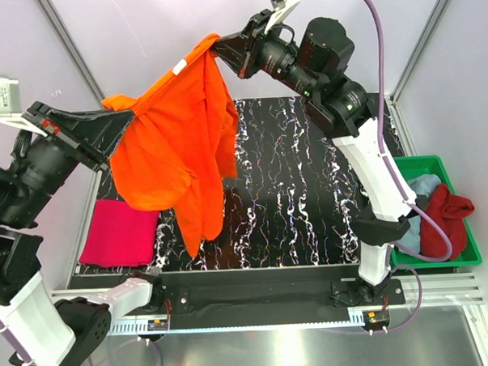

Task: Fold and stack the t-shirts
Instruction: Flatten the tshirt out

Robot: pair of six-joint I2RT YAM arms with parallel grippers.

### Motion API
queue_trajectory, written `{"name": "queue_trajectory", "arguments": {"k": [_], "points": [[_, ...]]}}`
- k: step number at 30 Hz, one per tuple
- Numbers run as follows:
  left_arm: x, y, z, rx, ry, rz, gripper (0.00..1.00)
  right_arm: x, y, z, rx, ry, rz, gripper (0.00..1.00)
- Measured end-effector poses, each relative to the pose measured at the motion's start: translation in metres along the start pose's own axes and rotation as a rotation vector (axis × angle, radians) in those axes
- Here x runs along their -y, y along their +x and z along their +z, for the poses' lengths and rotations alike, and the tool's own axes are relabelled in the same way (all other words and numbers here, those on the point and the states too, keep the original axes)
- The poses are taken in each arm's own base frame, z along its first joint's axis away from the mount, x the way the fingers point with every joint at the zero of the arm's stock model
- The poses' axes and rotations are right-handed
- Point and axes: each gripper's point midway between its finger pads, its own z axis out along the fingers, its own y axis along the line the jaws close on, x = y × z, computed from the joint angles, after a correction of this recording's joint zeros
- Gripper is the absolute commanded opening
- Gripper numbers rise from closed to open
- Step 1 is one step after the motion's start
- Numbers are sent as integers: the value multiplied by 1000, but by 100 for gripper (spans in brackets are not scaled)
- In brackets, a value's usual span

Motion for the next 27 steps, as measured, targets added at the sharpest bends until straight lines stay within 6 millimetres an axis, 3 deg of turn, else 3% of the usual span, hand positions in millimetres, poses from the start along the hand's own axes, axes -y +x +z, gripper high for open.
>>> {"name": "queue_trajectory", "arguments": {"k": [4, 6, 8, 12, 14, 16, 18, 22, 25, 26, 27], "points": [[6, 2, -1, -8, 29, -19, 0, 0, 6, -2, -15, -3, 11, 0], [5, 14, 9, -38, 59, -56, 0, 13, 26, -7, -58, 51, 9, 0], [-4, 43, 25, -109, 77, -130, 0, 33, 60, -17, -115, 111, 11, 0], [-37, 149, 67, -292, 63, -293, 0, 127, 136, -72, -235, 335, 65, 0], [-43, 221, 87, -439, 49, -359, 0, 172, 171, -104, -296, 449, 123, 0], [-33, 296, 106, -569, 57, -398, 0, 215, 205, -140, -355, 568, 183, 0], [-18, 347, 118, -649, 71, -419, 0, 246, 234, -173, -413, 660, 246, 0], [22, 415, 142, -758, 120, -419, 1, 289, 277, -241, -513, 825, 393, 0], [55, 453, 161, -843, 177, -397, 30, 314, 290, -271, -554, 919, 454, 4], [69, 463, 159, -891, 216, -398, 45, 328, 294, -280, -557, 967, 454, 6], [81, 473, 153, -937, 251, -396, 54, 346, 296, -288, -561, 1015, 455, 17]]}}
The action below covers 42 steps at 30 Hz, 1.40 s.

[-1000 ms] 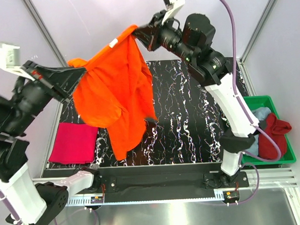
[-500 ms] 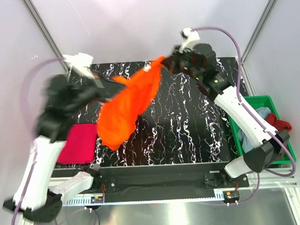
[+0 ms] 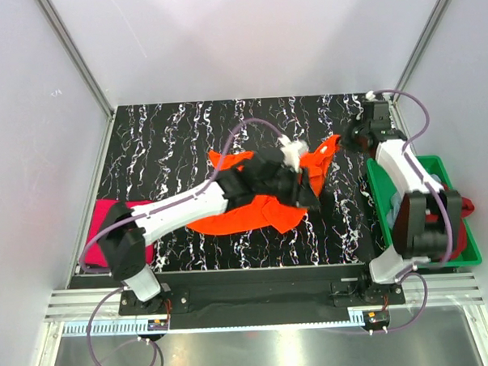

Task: Fold and stack the t-shirts
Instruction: Flatten the tshirt out

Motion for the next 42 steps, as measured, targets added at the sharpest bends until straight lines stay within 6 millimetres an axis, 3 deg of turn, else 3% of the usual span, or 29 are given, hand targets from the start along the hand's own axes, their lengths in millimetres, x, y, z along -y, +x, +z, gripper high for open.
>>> {"name": "queue_trajectory", "arguments": {"k": [3, 4, 6, 8, 10, 13, 16, 19, 22, 24, 26, 30, 32, 36, 42], "points": [[16, 39, 3, -138, 36, 38, 63, 39, -8, 23, -26, 126, 21, 54], [17, 47, -3, -169, 34, 57, 63, 50, -9, 30, -43, 171, 21, 58], [14, 47, -18, -180, 15, 70, 64, 67, -10, 39, -88, 254, 0, 71], [3, 33, -42, -135, -7, 64, 64, 78, -14, 45, -120, 321, -24, 74], [-27, 14, -79, -50, -62, 12, 65, 85, -18, 46, -142, 368, -37, 77], [-92, -7, -136, 109, -208, -111, 65, 89, -16, 39, -175, 406, -39, 77], [-151, 5, -173, 183, -349, -257, 66, 89, -7, 28, -209, 424, -35, 77], [-189, 33, -185, 169, -437, -387, 66, 76, 3, 13, -225, 409, -59, 78], [-216, 54, -193, 150, -501, -491, 71, 31, 18, -2, -227, 306, -120, 80], [-230, 59, -197, 144, -532, -545, 72, -6, 41, -12, -249, 190, -141, 80], [-245, 61, -200, 142, -561, -599, 72, -27, 71, -23, -297, 103, -136, 79], [-271, 77, -210, 155, -625, -697, 66, -20, 129, -47, -409, 53, -60, 70], [-283, 88, -218, 171, -669, -746, 65, -17, 143, -56, -435, 43, -34, 67], [-296, 105, -226, 183, -732, -815, 64, -26, 161, -75, -450, -11, -6, 62], [-308, 112, -230, 206, -802, -880, 61, -36, 180, -89, -468, -46, 19, 55]]}}
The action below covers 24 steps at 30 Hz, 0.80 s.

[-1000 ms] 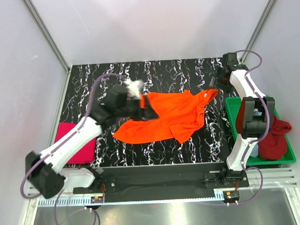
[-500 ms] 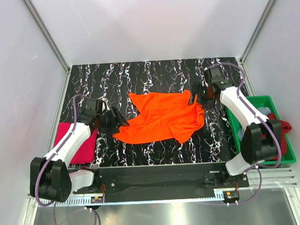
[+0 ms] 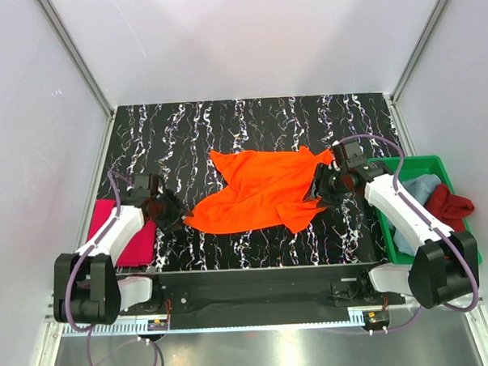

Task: Fold and stack the t-shirts
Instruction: Flatten the tshirt out

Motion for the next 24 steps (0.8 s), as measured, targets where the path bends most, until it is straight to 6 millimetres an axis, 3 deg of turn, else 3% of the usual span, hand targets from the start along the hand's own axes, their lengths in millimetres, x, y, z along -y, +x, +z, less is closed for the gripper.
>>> {"name": "queue_trajectory", "arguments": {"k": [11, 14, 17, 18, 24], "points": [[-18, -4, 27, -30, -100, -75, 51, -10, -3, 17, -50, -4, 15, 52], [-17, -6, 33, -44, -102, -90, 39, -12, -3, 20, -56, -4, 14, 53], [-15, -8, 37, -45, -97, -93, 14, -16, -1, 26, -68, -4, 10, 59], [-15, -8, 38, -47, -96, -94, 1, -18, 1, 29, -75, -4, 7, 59], [-12, -9, 38, -48, -69, -53, 0, -40, 7, 46, -102, 28, -47, 65]]}}
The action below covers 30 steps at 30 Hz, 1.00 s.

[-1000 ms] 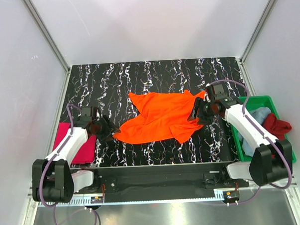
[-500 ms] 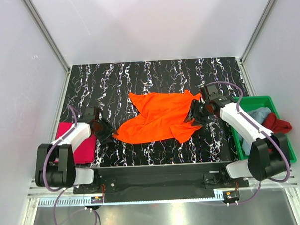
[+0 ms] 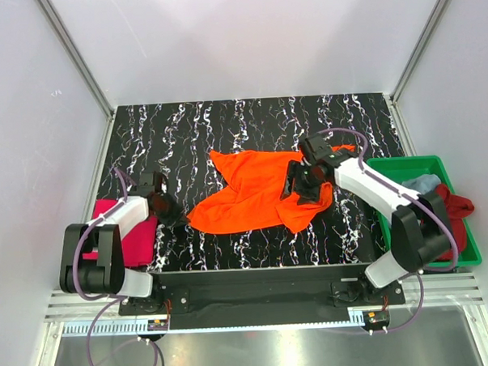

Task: Fold and stack the t-shirts
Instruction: Flatten the tshirt out

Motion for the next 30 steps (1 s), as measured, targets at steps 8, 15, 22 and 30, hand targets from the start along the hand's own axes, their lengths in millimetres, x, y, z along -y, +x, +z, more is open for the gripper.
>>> {"name": "queue_trajectory", "arguments": {"k": [8, 15, 22, 30], "points": [[4, 7, -19, 44, 78, 52, 0, -17, -19, 44, -2, 123, -56, 61], [0, 18, -26, 40, 112, 70, 0, -1, 2, 73, -73, 265, -104, 60], [5, 21, -30, 37, 143, 77, 0, 7, -3, 83, -76, 331, -124, 44], [5, 24, -31, 24, 147, 86, 0, 21, -1, 74, -55, 380, -144, 32]]}}
